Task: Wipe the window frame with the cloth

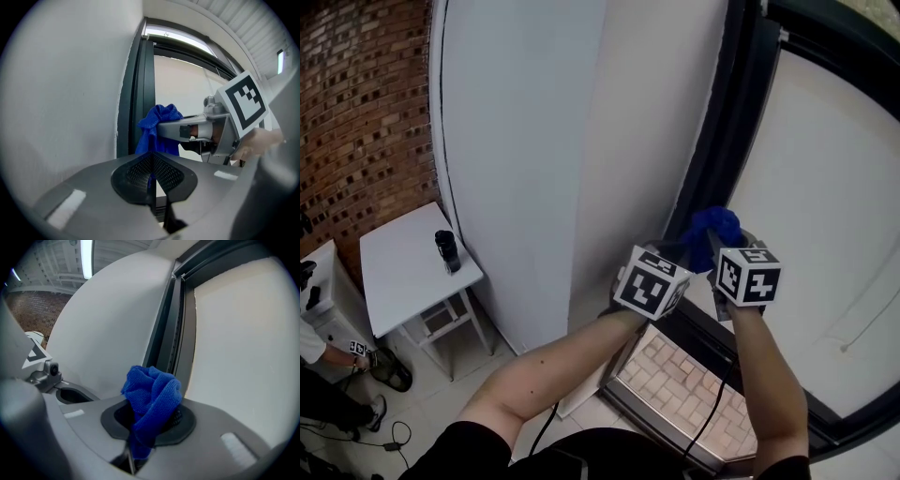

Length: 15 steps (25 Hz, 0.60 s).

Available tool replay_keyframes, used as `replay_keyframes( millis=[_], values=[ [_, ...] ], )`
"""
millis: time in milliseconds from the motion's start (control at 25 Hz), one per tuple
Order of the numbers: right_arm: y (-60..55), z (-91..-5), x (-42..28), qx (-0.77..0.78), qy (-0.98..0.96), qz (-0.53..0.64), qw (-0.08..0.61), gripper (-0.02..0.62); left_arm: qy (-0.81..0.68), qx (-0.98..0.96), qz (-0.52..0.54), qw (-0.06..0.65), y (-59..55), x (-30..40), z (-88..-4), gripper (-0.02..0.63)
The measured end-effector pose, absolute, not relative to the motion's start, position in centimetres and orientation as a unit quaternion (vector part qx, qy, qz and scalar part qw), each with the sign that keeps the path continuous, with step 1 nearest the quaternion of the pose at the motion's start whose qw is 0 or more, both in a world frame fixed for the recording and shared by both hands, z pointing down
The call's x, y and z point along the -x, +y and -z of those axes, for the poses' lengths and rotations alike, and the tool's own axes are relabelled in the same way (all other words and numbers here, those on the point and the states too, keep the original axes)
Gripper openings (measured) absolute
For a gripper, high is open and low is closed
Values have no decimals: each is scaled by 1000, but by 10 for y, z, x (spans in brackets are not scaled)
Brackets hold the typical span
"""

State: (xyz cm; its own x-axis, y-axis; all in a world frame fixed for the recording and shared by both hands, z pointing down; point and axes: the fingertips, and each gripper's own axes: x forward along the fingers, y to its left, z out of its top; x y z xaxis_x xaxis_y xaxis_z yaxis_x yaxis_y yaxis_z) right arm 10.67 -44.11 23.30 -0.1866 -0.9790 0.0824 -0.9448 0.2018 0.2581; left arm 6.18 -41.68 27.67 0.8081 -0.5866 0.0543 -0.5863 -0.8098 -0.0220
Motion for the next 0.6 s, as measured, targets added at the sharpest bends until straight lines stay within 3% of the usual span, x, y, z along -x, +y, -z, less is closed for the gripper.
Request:
replay_keyframes(
  millis=[600],
  values=[
    [-442,-170,-108,-634,-756,127,105,75,307,952,17,17,-419,-71,-245,-8]
  ],
)
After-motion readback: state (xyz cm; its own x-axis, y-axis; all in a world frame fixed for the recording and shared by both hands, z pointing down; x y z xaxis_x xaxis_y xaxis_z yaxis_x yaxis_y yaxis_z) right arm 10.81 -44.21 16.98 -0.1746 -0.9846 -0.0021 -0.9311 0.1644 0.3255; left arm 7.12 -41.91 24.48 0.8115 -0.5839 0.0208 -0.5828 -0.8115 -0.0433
